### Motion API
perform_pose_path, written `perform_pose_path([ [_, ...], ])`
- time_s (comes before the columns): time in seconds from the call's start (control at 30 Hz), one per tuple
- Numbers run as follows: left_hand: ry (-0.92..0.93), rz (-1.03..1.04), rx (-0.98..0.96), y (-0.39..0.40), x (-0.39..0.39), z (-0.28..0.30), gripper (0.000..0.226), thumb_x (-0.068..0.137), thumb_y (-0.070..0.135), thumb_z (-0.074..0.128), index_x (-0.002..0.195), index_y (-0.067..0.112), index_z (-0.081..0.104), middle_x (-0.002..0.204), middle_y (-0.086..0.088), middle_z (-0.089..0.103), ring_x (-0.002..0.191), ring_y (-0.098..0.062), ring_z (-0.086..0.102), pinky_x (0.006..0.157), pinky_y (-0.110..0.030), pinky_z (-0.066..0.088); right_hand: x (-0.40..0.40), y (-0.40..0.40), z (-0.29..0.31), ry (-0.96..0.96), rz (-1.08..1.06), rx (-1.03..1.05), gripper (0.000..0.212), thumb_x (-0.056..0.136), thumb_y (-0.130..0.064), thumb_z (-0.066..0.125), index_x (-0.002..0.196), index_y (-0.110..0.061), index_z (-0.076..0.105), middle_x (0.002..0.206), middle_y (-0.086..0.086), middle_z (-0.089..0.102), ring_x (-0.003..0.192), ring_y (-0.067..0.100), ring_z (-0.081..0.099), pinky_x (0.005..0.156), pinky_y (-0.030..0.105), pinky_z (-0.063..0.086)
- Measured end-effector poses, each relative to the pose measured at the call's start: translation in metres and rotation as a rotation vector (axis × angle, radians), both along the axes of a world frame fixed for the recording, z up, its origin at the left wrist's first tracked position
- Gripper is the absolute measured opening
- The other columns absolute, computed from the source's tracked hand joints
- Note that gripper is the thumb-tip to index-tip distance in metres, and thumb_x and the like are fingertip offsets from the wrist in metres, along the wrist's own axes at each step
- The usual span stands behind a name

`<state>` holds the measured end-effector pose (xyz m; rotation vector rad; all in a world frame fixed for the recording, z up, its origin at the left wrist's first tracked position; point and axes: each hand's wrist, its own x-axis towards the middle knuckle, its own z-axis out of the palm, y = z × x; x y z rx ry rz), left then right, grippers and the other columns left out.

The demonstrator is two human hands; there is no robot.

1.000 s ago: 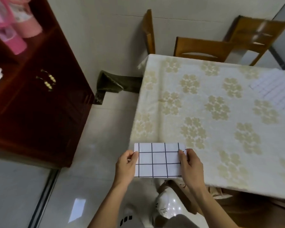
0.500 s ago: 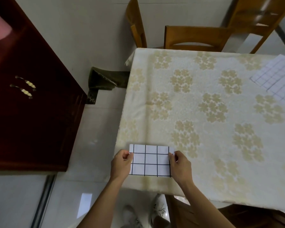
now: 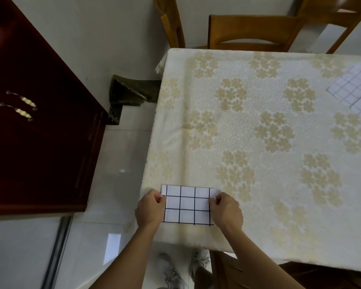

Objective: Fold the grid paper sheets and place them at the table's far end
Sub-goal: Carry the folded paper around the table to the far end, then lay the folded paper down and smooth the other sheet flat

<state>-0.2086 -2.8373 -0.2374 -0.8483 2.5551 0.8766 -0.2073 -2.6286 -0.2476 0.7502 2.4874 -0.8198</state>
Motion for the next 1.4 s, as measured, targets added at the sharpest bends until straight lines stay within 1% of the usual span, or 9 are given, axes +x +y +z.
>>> perform_pose_path([
  [0.23,0.003,0.029,-0.053,-0.003,0.002,-0.003,0.022,0.088,0.035,0.068,0.074,0.023,0.056,0.073,0.007,0.061,0.069,-0.016,0.057,0.06,-0.027,0.04,0.003,0.002,0.002,0.014,-0.018,0.029,0.026,0.092,-0.045,0.059,0.082,-0.021,0.055,0.077,-0.007,0.057,0.067,0.013,0.054,0.055,0.028,0.038],
  [0.5,0.09,0.063,0.032,-0.003,0.007,0.007,0.019,0.094,0.034,0.059,0.087,0.016,0.059,0.088,0.001,0.065,0.081,-0.019,0.059,0.068,-0.03,0.046,0.008,0.013,0.013,0.053,-0.023,-0.033,0.025,0.094,-0.043,0.057,0.088,-0.019,0.054,0.081,-0.003,0.061,0.071,0.017,0.059,0.061,0.031,0.048],
  [0.67,0.186,0.006,0.038,-0.008,0.013,0.027,0.008,0.093,0.026,0.06,0.091,0.018,0.059,0.094,0.0,0.065,0.082,-0.018,0.059,0.068,-0.028,0.043,0.012,0.028,0.035,0.153,0.006,-0.047,0.012,0.095,-0.03,0.056,0.092,-0.018,0.056,0.086,0.0,0.064,0.073,0.018,0.06,0.065,0.034,0.053],
  [0.8,0.309,-0.092,0.007,-0.009,0.011,0.059,0.007,0.093,0.026,0.06,0.092,0.021,0.057,0.094,0.003,0.062,0.081,-0.017,0.058,0.065,-0.027,0.04,0.01,0.031,0.063,0.339,0.199,0.067,0.024,0.093,-0.031,0.057,0.109,-0.014,0.064,0.101,0.006,0.067,0.085,0.025,0.063,0.07,0.038,0.054],
  [0.9,0.443,-0.193,-0.053,-0.009,0.008,0.089,0.012,0.093,0.026,0.06,0.103,0.019,0.061,0.1,0.005,0.06,0.094,-0.018,0.058,0.076,-0.032,0.046,0.004,0.021,0.096,0.583,0.36,0.239,0.031,0.089,-0.03,0.061,0.113,-0.012,0.068,0.103,0.009,0.069,0.086,0.031,0.064,0.07,0.039,0.053],
  [1.03,0.579,-0.328,-0.135,-0.012,0.008,0.133,0.034,0.094,0.027,0.059,0.126,0.016,0.06,0.122,-0.001,0.062,0.112,-0.021,0.054,0.095,-0.042,0.047,-0.003,0.002,0.143,0.788,0.453,0.27,0.045,0.091,-0.039,0.048,0.124,-0.012,0.064,0.118,0.01,0.067,0.102,0.031,0.062,0.089,0.046,0.051],
  [1.13,0.669,-0.431,-0.204,-0.018,0.015,0.161,0.049,0.093,0.033,0.057,0.14,0.018,0.051,0.143,-0.001,0.053,0.132,-0.021,0.046,0.11,-0.041,0.037,-0.001,-0.011,0.171,0.863,0.516,0.261,0.052,0.092,-0.042,0.046,0.133,-0.013,0.059,0.131,0.01,0.061,0.118,0.031,0.057,0.104,0.052,0.044],
  [1.2,0.706,-0.471,-0.253,-0.019,0.024,0.179,0.057,0.091,0.04,0.051,0.145,0.022,0.045,0.149,0.001,0.046,0.139,-0.018,0.038,0.113,-0.038,0.028,0.003,-0.02,0.187,0.884,0.563,0.271,0.056,0.093,-0.046,0.045,0.139,-0.016,0.055,0.141,0.009,0.056,0.132,0.03,0.049,0.113,0.053,0.036],
  [1.4,0.797,-0.496,-0.304,-0.019,0.051,0.205,0.062,0.089,0.046,0.043,0.146,0.021,0.044,0.149,0.0,0.047,0.141,-0.018,0.037,0.115,-0.045,0.032,0.021,-0.039,0.211,0.917,0.637,0.289,0.062,0.092,-0.053,0.044,0.146,-0.024,0.047,0.152,0.006,0.046,0.146,0.025,0.034,0.12,0.05,0.024],
])
